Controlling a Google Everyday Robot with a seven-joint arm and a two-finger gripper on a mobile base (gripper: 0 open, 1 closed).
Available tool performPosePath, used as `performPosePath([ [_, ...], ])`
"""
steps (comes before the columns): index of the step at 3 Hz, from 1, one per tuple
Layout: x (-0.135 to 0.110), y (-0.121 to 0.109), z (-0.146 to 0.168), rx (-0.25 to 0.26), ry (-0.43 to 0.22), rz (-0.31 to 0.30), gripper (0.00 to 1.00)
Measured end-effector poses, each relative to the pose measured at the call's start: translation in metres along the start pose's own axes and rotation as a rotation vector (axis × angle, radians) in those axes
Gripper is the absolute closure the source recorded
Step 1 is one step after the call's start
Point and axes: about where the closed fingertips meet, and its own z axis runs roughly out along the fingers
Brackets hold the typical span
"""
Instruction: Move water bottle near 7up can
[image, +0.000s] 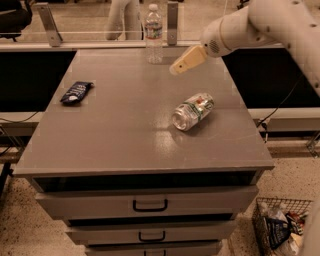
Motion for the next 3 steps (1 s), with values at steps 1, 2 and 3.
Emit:
performPosePath([
  [1,-0.023,-0.016,0.053,0.048,-0.107,0.042,0.0],
  [2,-0.035,-0.037,0.095,0.112,-0.177,0.083,0.0],
  [3,-0.042,-0.057,0.127,0.158,-0.233,0.133,0.0],
])
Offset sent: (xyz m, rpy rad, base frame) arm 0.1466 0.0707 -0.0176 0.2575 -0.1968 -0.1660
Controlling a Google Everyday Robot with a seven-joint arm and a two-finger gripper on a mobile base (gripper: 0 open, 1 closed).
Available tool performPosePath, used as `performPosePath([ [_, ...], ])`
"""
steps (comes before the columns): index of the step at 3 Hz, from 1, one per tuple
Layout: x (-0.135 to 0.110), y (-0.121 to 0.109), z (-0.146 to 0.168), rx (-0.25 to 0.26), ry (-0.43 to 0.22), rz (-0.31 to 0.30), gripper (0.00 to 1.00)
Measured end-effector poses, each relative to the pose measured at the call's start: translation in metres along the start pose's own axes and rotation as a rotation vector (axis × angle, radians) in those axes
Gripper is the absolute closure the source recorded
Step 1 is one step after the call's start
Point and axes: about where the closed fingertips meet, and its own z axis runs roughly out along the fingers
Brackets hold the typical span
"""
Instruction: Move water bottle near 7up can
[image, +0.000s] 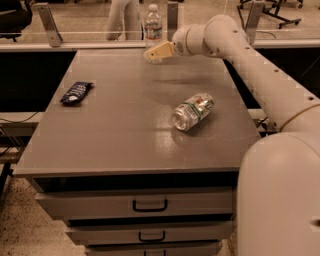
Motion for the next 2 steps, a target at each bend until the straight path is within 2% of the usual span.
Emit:
performPosePath([
  [1,-0.001,-0.01,0.032,0.014,-0.048,0.067,0.0],
  [2,-0.012,-0.01,0.053,0.004,-0.092,0.1,0.0],
])
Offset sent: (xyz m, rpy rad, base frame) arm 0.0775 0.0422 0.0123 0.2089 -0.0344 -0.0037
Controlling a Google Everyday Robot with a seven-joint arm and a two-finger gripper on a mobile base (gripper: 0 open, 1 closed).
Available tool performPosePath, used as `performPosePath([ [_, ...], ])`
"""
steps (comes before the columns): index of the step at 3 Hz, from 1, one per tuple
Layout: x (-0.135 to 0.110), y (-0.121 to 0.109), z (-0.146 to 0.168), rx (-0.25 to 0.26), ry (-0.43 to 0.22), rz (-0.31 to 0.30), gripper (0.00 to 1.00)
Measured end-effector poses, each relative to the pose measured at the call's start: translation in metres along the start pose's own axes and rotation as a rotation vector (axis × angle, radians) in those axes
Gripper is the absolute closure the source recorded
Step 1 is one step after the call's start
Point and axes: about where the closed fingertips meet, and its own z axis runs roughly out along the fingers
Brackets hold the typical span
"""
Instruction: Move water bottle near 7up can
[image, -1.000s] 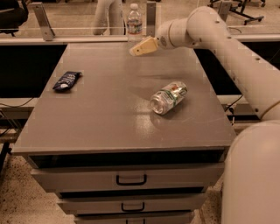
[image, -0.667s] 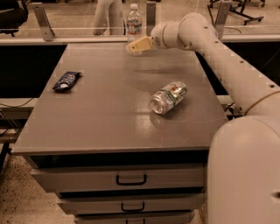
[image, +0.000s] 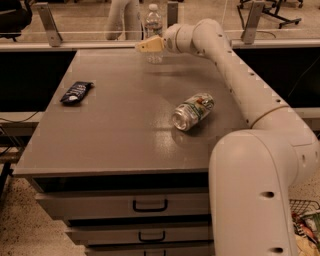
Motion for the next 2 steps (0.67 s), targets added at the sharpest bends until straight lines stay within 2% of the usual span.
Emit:
performPosePath([
  [1,-0.0082,0.003,0.0139,-0.002,-0.019,-0.006,0.15],
  [2,-0.0088,0.0003,0.0172,0.009,-0.015,-0.017,0.39],
])
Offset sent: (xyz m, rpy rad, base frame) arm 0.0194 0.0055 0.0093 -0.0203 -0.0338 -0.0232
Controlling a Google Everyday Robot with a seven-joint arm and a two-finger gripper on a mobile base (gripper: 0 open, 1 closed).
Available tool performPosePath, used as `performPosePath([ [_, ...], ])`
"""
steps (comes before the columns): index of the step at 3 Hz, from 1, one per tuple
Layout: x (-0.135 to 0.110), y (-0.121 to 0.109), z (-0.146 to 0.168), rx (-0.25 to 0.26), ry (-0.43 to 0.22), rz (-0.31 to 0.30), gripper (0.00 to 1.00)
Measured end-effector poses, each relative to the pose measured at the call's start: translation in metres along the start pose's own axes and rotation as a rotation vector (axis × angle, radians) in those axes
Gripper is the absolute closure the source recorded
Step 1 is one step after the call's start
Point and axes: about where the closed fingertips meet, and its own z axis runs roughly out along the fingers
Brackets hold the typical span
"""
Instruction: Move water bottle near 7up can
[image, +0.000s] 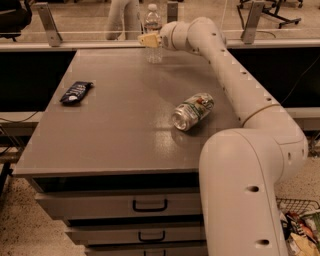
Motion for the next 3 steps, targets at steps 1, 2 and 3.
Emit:
performPosePath([
  [1,0.001,-0.003,-0.005,0.003,0.005,-0.003,0.61],
  [2,-0.007,-0.004,-0.024,0.0,-0.017,-0.017,0.85],
  [3,-0.021,0.005,-0.059,-0.026,-0.046,-0.048,1.0],
])
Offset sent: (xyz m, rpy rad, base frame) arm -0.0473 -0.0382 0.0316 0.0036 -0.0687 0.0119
